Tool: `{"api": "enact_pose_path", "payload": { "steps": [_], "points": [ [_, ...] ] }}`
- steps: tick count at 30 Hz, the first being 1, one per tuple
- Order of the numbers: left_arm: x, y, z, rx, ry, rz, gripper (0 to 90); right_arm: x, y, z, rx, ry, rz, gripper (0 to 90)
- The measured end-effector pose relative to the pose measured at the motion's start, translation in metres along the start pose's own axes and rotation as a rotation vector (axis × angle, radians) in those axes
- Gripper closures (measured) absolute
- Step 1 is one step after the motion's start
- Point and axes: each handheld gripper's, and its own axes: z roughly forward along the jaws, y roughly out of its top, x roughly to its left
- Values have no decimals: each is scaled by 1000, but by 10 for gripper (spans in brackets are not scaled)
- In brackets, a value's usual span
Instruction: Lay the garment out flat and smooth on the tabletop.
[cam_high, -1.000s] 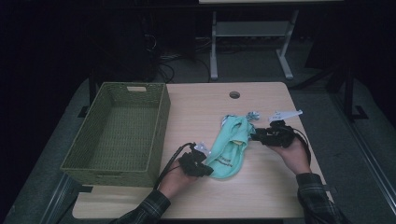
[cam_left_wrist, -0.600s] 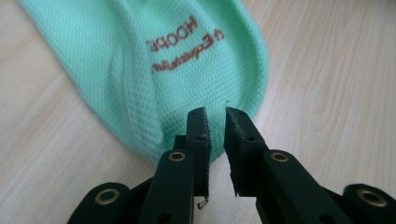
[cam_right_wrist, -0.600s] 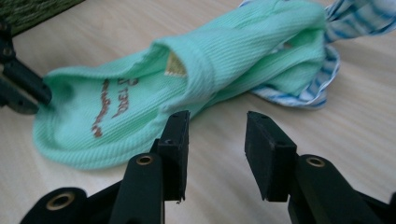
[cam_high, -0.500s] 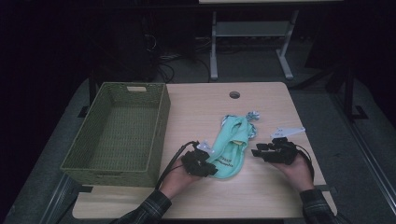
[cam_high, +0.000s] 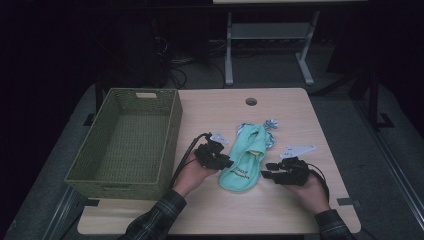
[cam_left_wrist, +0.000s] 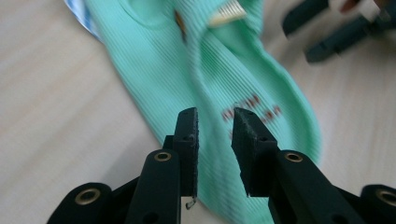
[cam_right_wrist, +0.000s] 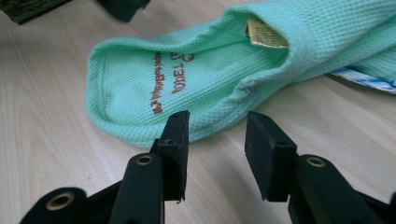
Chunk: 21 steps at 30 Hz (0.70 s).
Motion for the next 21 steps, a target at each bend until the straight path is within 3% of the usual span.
{"api": "enact_pose_path", "payload": {
  "steps": [7, 17, 21],
  "points": [
    [18, 20, 11, -5, 38, 6, 704, 9, 4, 0, -12, 20, -10, 629],
    [37, 46, 30, -33, 50, -24, 677, 21, 8, 9, -2, 63, -49, 881],
    [43, 57, 39, -23, 63, -18, 658, 23, 8, 15, 23, 72, -66, 897]
  ]
}}
